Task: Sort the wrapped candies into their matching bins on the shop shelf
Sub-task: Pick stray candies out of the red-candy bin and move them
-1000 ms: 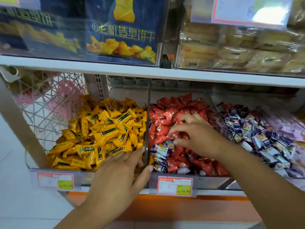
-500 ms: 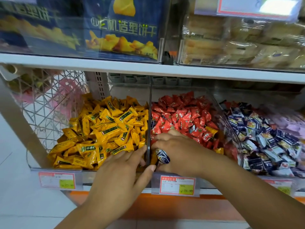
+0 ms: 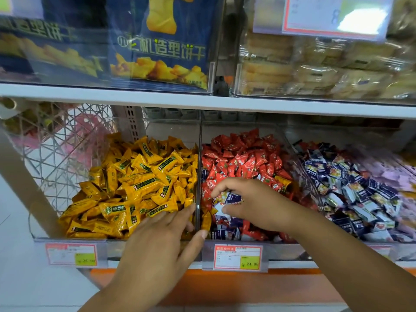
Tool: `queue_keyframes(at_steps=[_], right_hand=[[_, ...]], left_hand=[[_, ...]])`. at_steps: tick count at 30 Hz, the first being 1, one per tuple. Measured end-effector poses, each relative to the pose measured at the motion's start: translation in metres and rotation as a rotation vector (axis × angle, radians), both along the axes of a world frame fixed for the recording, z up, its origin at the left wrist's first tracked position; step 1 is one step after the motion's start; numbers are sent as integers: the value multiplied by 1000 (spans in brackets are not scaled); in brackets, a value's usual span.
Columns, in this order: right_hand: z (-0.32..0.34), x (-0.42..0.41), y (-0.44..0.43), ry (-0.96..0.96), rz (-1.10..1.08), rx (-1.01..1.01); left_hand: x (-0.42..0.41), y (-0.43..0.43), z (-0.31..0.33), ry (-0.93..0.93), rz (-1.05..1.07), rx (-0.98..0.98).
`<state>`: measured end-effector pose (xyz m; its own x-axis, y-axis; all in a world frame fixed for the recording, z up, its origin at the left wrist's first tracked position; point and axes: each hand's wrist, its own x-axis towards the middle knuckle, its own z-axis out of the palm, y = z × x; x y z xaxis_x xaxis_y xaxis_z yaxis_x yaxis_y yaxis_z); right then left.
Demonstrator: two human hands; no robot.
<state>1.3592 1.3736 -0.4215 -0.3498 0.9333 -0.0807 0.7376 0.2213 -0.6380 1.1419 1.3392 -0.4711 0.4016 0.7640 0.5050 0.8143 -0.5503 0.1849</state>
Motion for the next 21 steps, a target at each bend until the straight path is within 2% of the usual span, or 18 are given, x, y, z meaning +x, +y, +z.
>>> queue_keyframes(at_steps=[9,15,21], right_hand=[[-4,21,-8,328,-222,102],[7,35,-13,376,-279,187],[28,71,-22,461,-468,489]], left_hand=[[2,-2,5,-18,14,-15],[3,-2,6,9,41,26],[1,5,0,16,14,-18]])
